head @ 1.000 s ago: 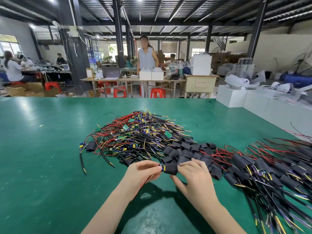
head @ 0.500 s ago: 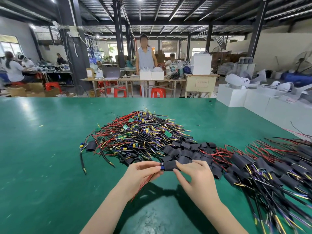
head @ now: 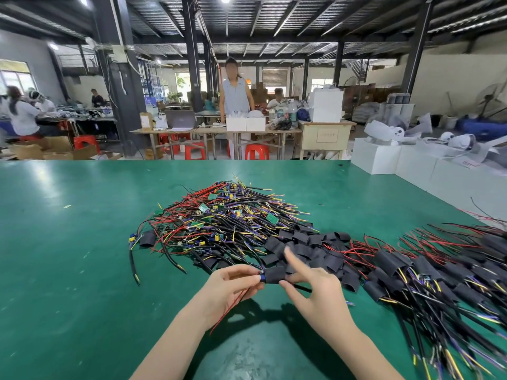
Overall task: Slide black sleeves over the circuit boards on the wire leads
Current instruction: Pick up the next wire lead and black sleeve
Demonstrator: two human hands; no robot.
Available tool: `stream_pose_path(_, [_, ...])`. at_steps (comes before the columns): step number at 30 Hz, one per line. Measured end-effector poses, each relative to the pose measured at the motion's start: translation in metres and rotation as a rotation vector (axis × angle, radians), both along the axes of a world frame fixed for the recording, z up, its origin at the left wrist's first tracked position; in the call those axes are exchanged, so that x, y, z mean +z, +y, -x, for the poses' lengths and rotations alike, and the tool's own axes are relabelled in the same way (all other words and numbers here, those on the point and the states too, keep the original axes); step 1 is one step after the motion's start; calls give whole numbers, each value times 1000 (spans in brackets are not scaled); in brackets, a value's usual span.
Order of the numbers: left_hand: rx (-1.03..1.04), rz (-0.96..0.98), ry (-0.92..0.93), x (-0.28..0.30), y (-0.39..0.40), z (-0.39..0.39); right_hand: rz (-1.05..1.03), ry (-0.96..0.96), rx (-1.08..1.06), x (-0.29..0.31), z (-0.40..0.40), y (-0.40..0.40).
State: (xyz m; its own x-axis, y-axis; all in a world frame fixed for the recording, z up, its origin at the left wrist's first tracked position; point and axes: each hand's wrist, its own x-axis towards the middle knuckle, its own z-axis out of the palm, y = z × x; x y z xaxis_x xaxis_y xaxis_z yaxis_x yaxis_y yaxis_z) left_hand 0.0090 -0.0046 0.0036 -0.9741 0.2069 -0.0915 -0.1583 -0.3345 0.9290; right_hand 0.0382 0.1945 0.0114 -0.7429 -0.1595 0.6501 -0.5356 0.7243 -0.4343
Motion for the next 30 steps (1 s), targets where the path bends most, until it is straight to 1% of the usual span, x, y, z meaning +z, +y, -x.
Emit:
stream_pose_path(1, [2,-1,5,0,0,1,-31,2,9,1,-1,1])
stream_pose_path(4, [10,1,27,1,1,1,-248,125,-46,2,-1,-3])
stream_pose_path(8, [19,126,47,2,6,0,-363,221,-89,0,4,-8])
stream_pose_path(10, [38,176,54,2,7,0,-344,232,-83,-2,6,-8])
stream_pose_path(12, [59,207,79,2,8,0,-289,199,-67,-3,5,-7])
stream_pose_path(17, [-6,296,266,2,5,-4,-193,74,-15,-5,5,-3])
stream_pose_path(19, [-26,306,295,2,4,-4,-195,48,-7,-4,4,-3])
stream_pose_path(22, [-30,303,286,0,3,-3,-163,31,24,-4,3,-4])
stream_pose_path(26, [-32,258,210,-4,4,-1,-145,25,46,-3,0,-8])
stream_pose_path(30, [-53,282,210,-4,4,-2,-153,37,56,-4,0,-9])
